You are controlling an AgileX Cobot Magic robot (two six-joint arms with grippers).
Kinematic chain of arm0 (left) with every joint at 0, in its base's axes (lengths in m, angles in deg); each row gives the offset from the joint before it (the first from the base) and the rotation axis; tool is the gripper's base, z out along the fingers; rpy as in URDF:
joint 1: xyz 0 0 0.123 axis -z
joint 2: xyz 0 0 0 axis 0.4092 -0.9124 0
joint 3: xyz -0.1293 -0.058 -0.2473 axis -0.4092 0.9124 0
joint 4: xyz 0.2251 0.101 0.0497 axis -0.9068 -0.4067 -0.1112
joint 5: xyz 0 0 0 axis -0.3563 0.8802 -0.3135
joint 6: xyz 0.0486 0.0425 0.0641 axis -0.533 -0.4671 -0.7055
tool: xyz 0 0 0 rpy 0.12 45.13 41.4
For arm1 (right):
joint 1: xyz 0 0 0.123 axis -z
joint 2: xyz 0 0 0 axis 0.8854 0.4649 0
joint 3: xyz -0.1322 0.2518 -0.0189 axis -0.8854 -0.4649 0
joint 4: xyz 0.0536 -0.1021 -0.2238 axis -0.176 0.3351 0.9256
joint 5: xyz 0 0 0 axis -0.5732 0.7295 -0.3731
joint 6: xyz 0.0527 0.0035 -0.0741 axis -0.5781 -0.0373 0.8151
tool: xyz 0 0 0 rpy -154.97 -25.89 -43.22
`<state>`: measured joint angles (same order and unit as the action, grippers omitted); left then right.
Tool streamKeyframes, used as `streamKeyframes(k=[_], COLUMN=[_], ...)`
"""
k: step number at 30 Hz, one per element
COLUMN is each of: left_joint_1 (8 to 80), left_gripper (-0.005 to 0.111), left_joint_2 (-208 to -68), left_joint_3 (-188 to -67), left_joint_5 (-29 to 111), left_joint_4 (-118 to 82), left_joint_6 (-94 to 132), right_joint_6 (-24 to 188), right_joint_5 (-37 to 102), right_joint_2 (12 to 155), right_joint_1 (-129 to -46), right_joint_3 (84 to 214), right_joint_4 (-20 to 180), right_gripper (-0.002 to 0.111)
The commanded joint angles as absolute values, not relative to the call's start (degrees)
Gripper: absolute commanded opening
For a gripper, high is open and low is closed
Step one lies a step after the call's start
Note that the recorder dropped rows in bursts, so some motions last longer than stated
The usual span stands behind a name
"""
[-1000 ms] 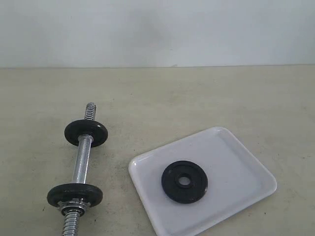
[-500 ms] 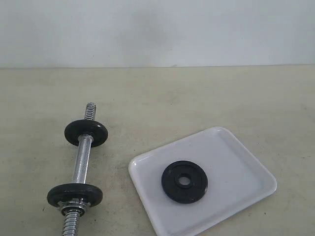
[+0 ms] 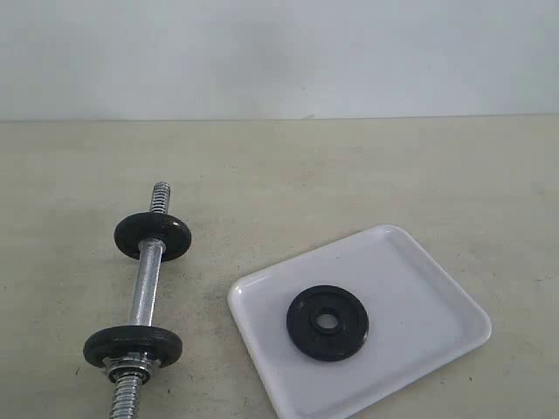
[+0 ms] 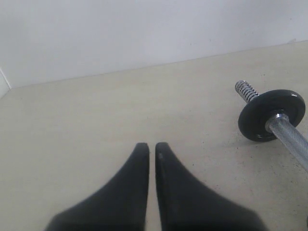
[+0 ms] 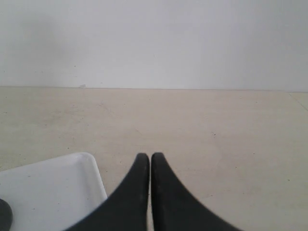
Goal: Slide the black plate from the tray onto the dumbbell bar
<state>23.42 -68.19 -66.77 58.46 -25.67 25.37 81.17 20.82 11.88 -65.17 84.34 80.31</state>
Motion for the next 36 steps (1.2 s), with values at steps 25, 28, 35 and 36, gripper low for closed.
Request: streamKeyframes(k=[25, 28, 35, 36], left_joint_1=[23.14, 23.14, 23.14, 23.14], left_gripper=[0.004, 0.004, 0.004, 0.004], left_joint_2=[-67.97, -67.97, -67.97, -67.97], left_joint_3=[-79.99, -79.99, -79.99, -79.99], left_joint_5=[44.28, 37.45, 28.56, 29.40], left_joint_4=[-31.36, -31.36, -31.04, -31.04], left_joint_6=[25.24, 25.24, 34.50, 38.25], right_joint_6=[64.63, 44.65, 33.40, 31.21], right_joint_5=[58.90, 61.31, 61.56, 61.56], right_joint_2=[11.58, 11.58, 11.58, 11.58], right_joint_1=[-65.29, -65.29, -65.29, -65.29], right_joint_3=[84.34, 84.34, 84.34, 84.34], right_joint_4=[80.31, 80.31, 80.31, 80.31], right_gripper=[0.000, 0.000, 0.000, 0.000])
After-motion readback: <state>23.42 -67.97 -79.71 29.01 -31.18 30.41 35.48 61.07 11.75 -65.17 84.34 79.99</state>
